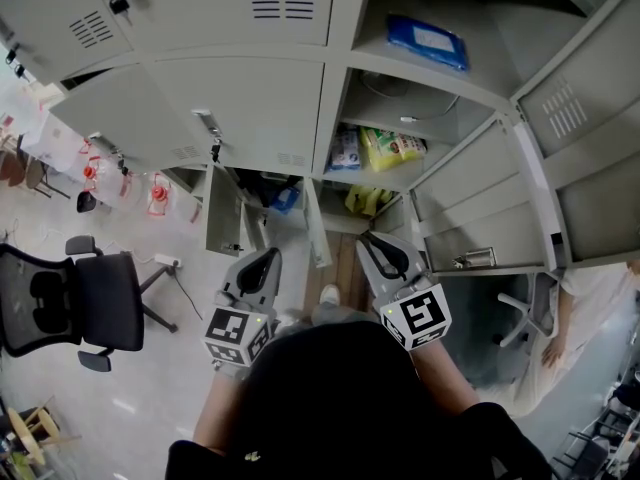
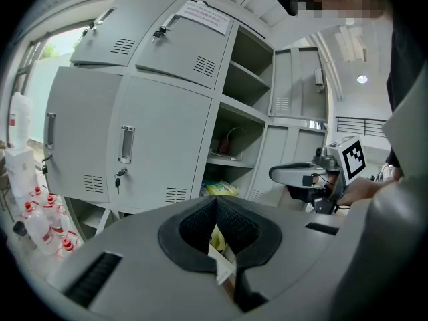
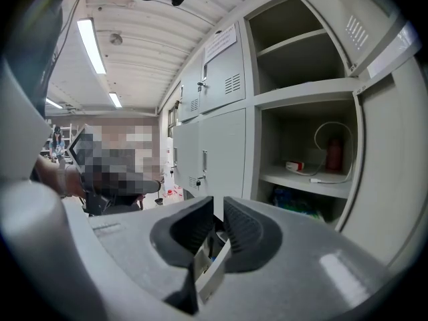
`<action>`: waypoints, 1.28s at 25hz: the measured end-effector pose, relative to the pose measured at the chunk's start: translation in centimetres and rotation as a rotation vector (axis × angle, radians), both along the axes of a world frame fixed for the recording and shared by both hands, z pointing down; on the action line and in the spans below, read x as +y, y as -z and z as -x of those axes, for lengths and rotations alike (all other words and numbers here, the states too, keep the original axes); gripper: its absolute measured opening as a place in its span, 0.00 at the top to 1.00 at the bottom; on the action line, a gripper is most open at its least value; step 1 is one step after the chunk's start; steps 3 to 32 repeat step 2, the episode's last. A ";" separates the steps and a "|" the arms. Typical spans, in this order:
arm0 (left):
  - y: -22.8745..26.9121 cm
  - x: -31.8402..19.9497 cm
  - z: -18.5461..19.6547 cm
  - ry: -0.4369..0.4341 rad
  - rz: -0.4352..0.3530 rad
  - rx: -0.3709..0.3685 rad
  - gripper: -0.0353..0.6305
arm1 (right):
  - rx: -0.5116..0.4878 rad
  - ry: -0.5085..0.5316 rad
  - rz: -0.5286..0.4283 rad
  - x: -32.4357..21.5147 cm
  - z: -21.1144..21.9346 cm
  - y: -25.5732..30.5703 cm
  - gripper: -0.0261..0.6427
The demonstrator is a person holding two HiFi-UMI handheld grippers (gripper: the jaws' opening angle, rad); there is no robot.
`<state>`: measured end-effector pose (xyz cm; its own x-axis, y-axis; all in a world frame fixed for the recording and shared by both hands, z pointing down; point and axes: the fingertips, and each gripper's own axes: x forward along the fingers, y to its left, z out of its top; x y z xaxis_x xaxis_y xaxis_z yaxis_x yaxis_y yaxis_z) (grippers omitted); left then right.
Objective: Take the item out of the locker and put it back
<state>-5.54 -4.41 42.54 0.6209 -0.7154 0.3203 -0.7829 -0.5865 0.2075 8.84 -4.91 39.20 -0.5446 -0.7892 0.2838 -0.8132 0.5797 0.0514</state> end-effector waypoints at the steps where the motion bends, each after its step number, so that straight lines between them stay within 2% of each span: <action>1: 0.0 -0.1 0.0 0.000 0.000 0.000 0.93 | 0.002 -0.001 -0.001 -0.1 0.0 0.0 0.90; 32: 0.0 -0.1 0.1 0.000 -0.001 -0.001 0.93 | 0.003 -0.002 -0.002 -0.2 0.0 -0.1 0.90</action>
